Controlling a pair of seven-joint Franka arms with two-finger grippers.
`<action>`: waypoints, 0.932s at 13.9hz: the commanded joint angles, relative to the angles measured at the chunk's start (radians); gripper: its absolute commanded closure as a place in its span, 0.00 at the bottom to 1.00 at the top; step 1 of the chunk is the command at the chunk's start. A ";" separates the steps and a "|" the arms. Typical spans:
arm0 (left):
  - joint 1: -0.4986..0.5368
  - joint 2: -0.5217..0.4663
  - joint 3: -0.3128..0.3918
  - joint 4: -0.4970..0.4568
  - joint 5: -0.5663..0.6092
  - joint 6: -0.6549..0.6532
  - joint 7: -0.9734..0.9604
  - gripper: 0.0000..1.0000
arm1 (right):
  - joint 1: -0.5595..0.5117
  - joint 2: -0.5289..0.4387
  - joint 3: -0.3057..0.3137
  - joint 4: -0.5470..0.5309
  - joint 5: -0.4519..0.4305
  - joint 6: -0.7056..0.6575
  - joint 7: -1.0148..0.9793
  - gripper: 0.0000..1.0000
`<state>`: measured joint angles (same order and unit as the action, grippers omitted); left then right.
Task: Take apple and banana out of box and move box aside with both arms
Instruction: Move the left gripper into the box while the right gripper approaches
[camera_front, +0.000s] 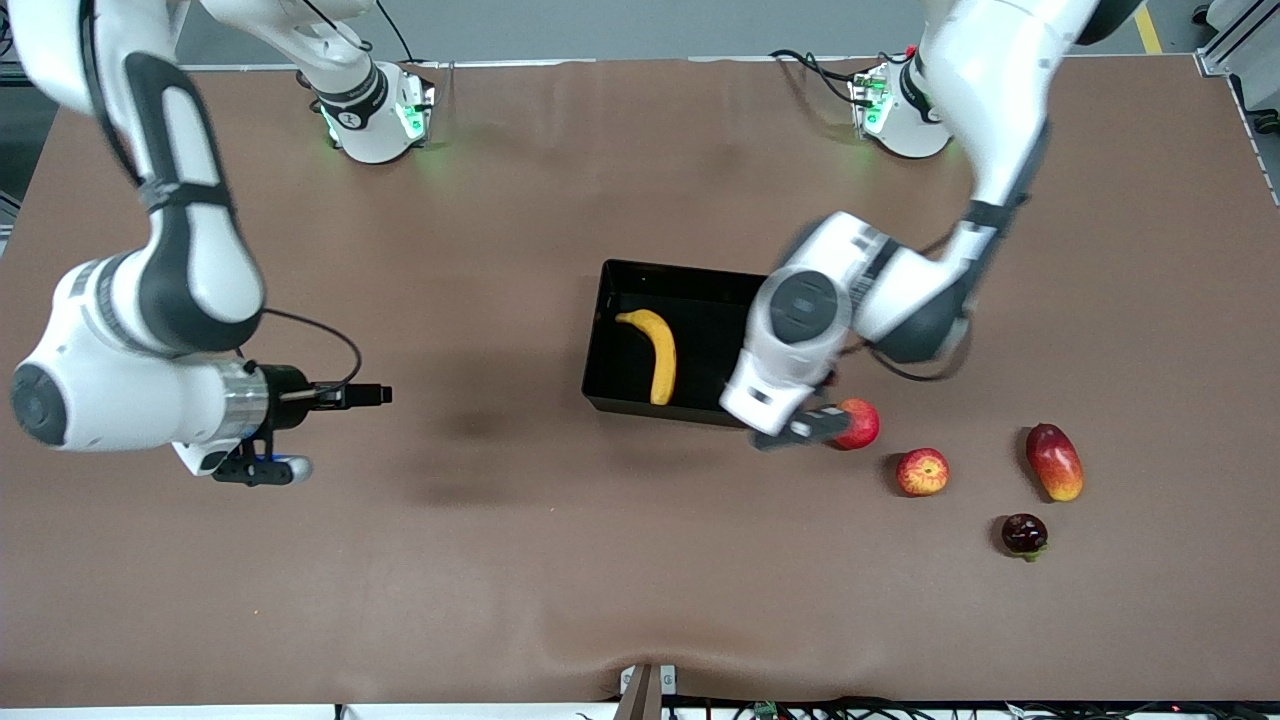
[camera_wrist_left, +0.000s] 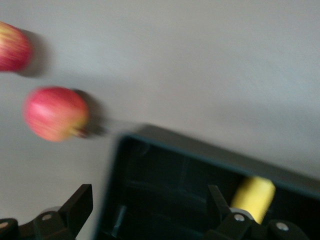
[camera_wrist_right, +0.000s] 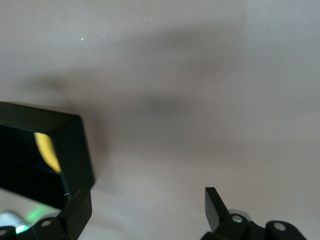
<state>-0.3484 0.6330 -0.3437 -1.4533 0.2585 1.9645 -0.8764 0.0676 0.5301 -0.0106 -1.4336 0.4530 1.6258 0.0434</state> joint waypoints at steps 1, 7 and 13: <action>-0.082 0.057 0.000 -0.009 0.025 0.103 -0.009 0.00 | -0.072 0.073 0.011 0.015 0.151 -0.078 -0.077 0.00; -0.149 0.189 0.000 -0.059 0.025 0.319 -0.007 0.00 | -0.129 0.182 0.012 0.004 0.352 -0.164 -0.313 0.00; -0.164 0.215 0.002 -0.059 0.031 0.340 0.032 1.00 | -0.058 0.188 0.014 -0.042 0.457 -0.167 -0.332 0.00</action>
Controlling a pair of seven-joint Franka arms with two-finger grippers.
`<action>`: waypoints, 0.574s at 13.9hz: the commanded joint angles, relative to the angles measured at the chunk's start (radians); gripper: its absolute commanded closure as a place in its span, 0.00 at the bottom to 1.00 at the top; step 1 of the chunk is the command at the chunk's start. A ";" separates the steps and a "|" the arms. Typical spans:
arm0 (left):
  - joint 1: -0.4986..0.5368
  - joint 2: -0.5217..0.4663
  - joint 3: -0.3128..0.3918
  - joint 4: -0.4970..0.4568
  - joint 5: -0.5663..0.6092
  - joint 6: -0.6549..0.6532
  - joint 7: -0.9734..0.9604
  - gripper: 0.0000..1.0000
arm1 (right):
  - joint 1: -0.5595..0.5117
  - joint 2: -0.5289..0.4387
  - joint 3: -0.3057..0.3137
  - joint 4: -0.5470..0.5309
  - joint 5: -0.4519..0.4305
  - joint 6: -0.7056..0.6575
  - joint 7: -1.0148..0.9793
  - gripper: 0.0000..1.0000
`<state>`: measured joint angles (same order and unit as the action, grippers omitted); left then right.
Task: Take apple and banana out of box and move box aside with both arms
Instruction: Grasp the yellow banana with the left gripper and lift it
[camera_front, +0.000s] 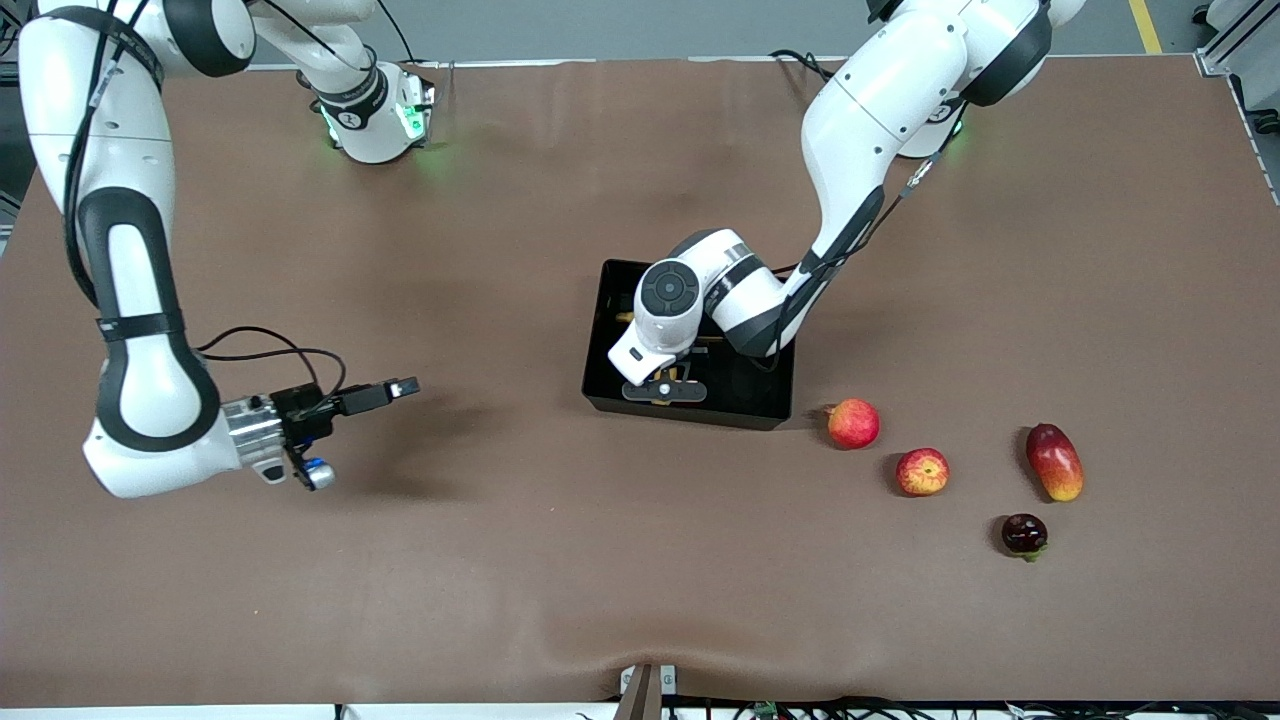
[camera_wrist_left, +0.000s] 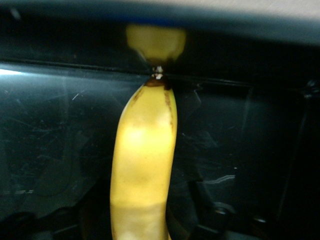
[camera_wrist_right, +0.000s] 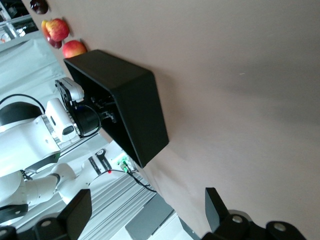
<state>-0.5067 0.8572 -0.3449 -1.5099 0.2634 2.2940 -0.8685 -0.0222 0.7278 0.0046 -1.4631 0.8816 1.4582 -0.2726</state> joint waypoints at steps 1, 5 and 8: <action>-0.006 -0.013 0.001 0.004 0.034 0.010 0.054 1.00 | 0.041 -0.011 -0.003 -0.014 0.028 0.004 -0.016 0.00; -0.003 -0.088 0.001 0.005 0.036 -0.004 0.060 1.00 | 0.096 -0.028 -0.005 -0.019 0.013 0.069 -0.019 0.00; 0.005 -0.171 -0.002 0.005 0.036 -0.062 0.060 1.00 | 0.154 -0.062 -0.006 -0.029 -0.031 0.135 -0.020 0.00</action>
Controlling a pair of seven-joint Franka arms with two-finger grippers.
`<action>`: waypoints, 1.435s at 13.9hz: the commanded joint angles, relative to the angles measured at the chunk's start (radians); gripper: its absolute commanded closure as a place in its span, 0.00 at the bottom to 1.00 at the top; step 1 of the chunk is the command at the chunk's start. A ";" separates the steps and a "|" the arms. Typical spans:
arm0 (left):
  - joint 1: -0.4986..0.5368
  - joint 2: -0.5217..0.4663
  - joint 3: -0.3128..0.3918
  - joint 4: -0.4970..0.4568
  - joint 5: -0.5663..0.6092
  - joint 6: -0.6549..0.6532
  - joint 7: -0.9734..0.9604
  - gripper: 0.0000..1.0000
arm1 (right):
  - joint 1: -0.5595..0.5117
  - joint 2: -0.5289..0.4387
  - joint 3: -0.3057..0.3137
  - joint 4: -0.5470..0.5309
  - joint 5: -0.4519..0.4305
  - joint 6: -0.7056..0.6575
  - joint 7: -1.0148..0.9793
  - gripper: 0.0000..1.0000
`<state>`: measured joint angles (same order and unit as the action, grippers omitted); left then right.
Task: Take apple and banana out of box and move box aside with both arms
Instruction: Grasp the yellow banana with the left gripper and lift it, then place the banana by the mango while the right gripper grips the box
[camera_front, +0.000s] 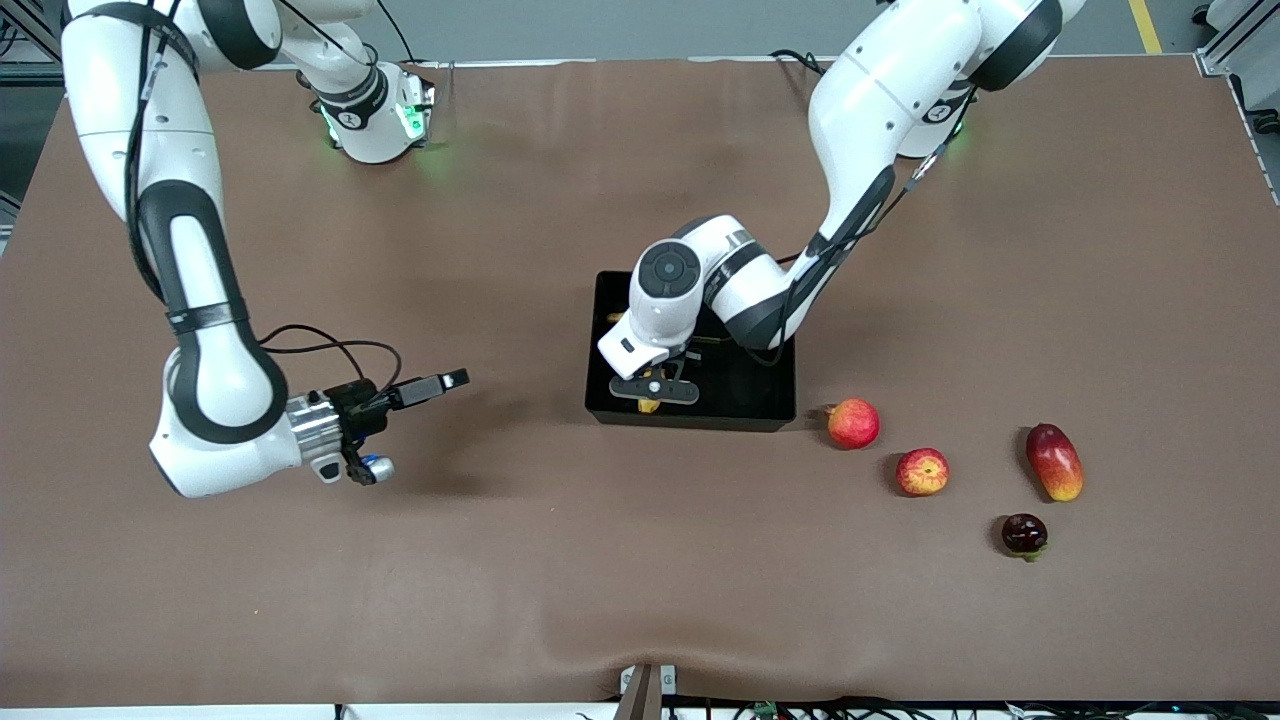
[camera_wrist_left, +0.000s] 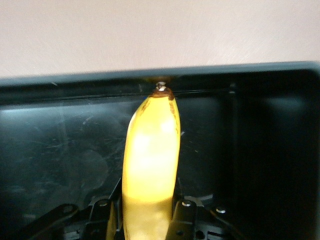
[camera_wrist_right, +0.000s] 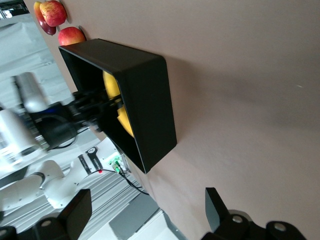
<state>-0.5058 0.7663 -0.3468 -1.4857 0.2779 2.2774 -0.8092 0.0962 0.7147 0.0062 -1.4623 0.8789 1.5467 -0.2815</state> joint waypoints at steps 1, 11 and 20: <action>0.009 -0.106 0.000 -0.019 0.018 -0.070 0.002 1.00 | 0.065 -0.073 -0.008 -0.036 -0.075 0.085 -0.011 0.00; 0.395 -0.432 -0.031 -0.213 -0.072 -0.348 0.434 1.00 | 0.355 -0.273 -0.008 -0.332 -0.310 0.609 -0.028 0.00; 0.812 -0.402 -0.024 -0.562 -0.056 0.020 0.878 1.00 | 0.528 -0.244 -0.012 -0.388 -0.316 0.786 0.260 0.00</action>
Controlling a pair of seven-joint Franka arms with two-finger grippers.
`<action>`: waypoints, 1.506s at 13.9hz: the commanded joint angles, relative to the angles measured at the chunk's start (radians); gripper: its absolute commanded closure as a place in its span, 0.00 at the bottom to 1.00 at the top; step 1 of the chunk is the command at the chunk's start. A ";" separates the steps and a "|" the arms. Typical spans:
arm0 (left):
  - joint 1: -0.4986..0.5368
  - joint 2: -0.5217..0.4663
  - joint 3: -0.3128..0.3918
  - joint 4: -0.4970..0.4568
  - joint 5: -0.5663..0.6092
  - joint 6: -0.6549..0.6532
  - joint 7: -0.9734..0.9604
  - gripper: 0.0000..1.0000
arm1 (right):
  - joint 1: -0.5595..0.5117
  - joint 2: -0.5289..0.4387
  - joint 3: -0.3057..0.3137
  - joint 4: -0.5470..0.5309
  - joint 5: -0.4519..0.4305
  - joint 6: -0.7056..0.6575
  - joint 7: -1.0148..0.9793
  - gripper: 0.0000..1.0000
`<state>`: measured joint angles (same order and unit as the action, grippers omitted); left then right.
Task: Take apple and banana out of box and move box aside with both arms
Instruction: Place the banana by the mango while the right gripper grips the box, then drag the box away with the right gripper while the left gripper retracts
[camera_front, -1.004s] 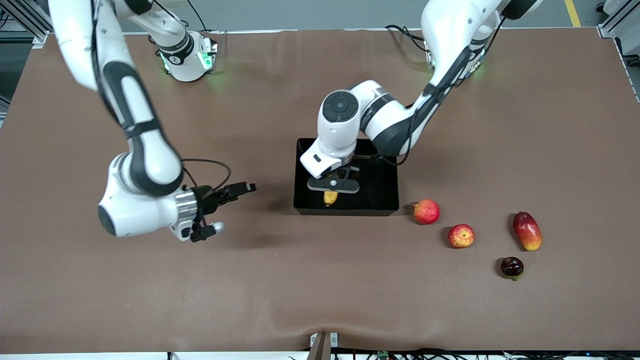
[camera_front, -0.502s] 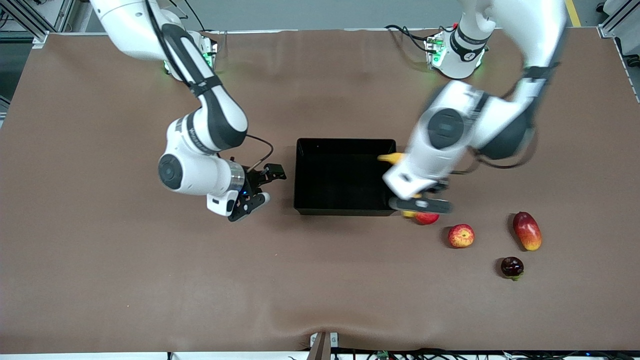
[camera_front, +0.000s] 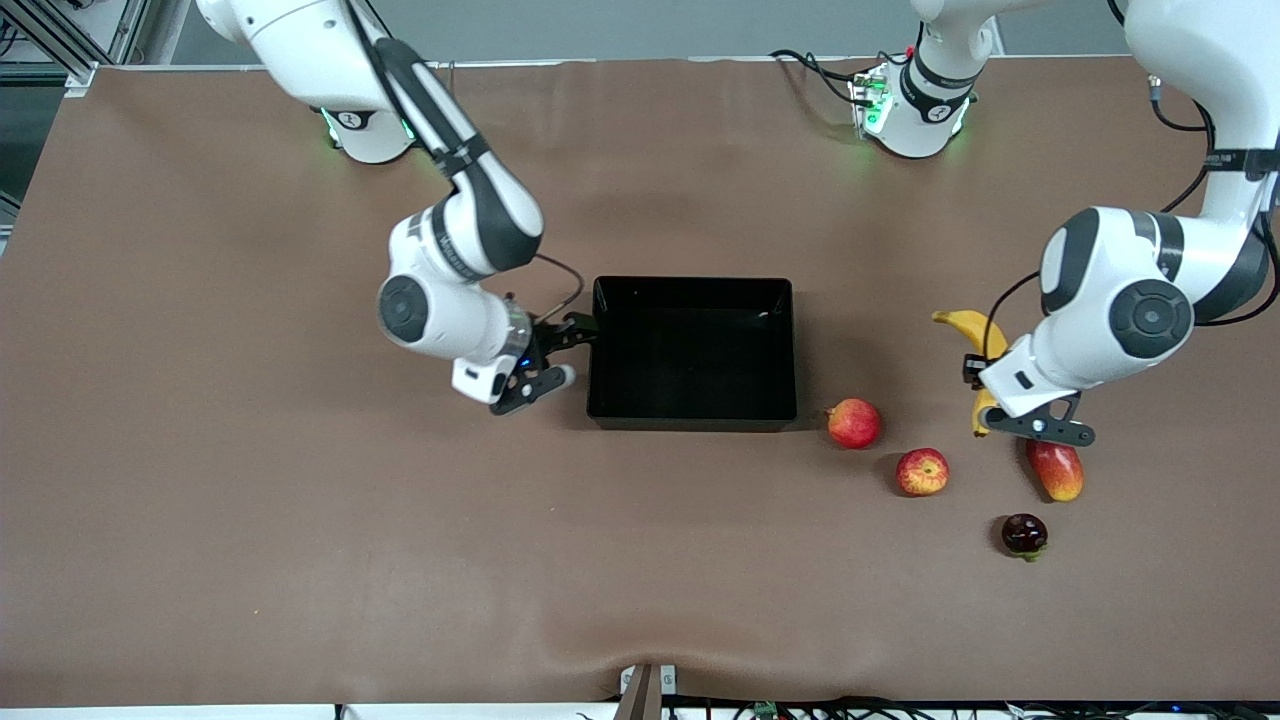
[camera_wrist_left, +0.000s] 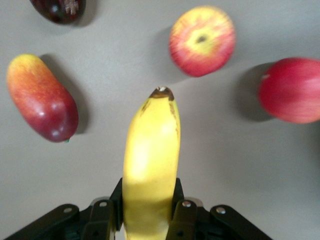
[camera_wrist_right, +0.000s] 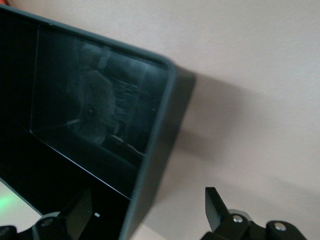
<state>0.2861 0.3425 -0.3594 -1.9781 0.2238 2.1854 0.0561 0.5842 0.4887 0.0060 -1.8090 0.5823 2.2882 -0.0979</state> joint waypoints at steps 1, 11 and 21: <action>0.033 0.061 -0.009 -0.073 0.023 0.160 0.013 1.00 | 0.054 -0.015 -0.012 -0.041 -0.019 0.054 0.092 0.00; 0.093 0.179 -0.010 -0.022 0.154 0.281 -0.001 0.00 | 0.100 0.054 -0.014 -0.042 -0.056 0.066 0.312 1.00; 0.088 -0.140 -0.079 0.203 -0.069 -0.250 -0.108 0.00 | 0.008 -0.094 -0.299 -0.044 -0.105 -0.122 0.195 1.00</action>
<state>0.3743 0.2552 -0.4364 -1.8168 0.2132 2.0374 0.0129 0.6418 0.4650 -0.2317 -1.8365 0.4861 2.2441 0.1777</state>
